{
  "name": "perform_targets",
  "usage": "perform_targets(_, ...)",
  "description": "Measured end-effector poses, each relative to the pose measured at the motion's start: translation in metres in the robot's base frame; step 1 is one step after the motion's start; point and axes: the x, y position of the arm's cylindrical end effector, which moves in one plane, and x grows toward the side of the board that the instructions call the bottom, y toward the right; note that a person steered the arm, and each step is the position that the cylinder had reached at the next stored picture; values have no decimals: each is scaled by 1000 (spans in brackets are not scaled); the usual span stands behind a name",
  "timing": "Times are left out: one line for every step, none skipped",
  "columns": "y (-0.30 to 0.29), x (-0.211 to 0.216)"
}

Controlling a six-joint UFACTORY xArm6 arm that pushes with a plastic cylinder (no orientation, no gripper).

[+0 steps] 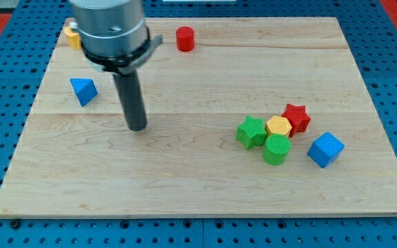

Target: Slide your hand towards the triangle

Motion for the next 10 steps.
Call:
perform_targets(-30,-12)
perform_targets(-32,-15)
perform_targets(-32,-15)
perform_targets(-32,-15)
perform_targets(-34,-15)
perform_targets(-44,-15)
perform_targets(-84,-4)
perform_targets(-154,-4)
perform_targets(-148,-4)
perform_targets(-98,-8)
